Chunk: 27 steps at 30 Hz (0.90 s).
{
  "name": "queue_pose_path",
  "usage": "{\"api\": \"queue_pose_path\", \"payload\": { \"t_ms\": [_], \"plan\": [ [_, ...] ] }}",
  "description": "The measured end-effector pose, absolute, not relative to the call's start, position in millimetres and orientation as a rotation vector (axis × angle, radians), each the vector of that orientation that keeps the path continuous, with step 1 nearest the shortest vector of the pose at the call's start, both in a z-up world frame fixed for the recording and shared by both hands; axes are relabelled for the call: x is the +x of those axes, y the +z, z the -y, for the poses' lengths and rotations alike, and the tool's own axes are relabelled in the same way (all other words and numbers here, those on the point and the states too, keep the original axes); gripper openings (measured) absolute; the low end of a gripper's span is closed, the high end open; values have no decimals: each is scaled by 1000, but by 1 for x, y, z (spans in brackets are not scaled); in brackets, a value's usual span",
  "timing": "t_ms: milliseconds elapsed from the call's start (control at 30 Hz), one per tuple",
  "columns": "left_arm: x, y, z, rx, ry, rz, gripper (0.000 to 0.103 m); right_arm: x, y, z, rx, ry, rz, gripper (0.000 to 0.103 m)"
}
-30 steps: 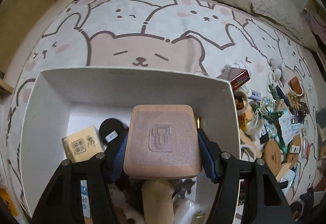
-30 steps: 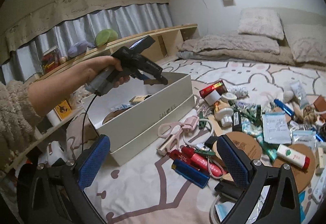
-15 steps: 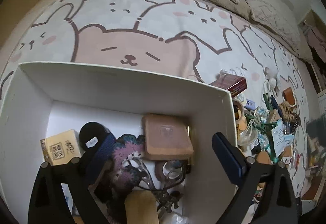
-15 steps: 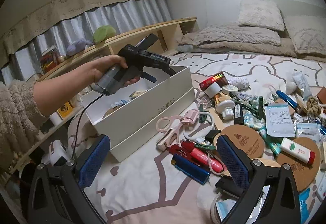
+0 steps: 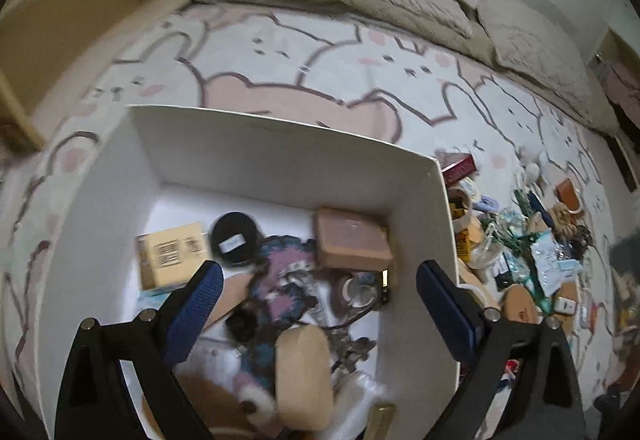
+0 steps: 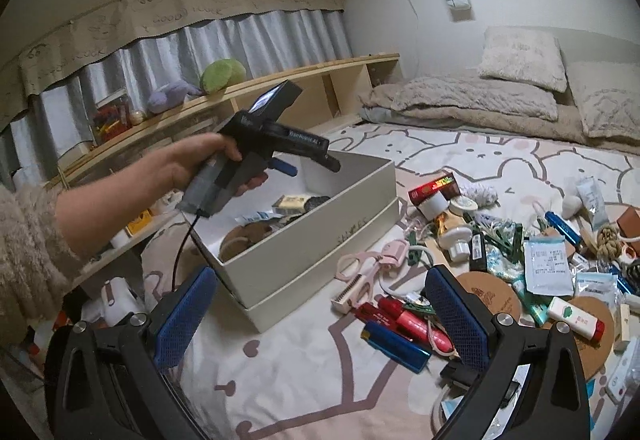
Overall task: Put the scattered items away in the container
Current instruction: 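Withdraw both open grippers up and away from the box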
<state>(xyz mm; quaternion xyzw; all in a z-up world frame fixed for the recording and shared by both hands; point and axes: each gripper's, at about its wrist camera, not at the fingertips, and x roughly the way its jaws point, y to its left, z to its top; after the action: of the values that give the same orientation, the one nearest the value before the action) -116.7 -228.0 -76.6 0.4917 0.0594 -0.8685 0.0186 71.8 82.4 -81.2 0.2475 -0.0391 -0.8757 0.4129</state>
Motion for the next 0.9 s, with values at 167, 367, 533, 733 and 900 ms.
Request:
{"api": "queue_pose_path", "payload": {
  "t_ms": [167,367,533,733,900],
  "plan": [
    [-85,-57,229,1405,-2751,-188,98,80,-70,-74,605,-2207,72,103],
    [-47,-39,227,1272,-2807,-182,103,89,-57,-62,570,-2210,33,103],
    [-18,-28,231,1183,-2825,-186,103,99,-44,-54,522,-2227,-12,103],
    [14,-6,234,1067,-2845,-209,103,106,-30,-47,491,-2245,-18,103],
    [36,12,230,993,-2857,-209,103,110,-21,-43,478,-2263,-12,103]
  ]
}}
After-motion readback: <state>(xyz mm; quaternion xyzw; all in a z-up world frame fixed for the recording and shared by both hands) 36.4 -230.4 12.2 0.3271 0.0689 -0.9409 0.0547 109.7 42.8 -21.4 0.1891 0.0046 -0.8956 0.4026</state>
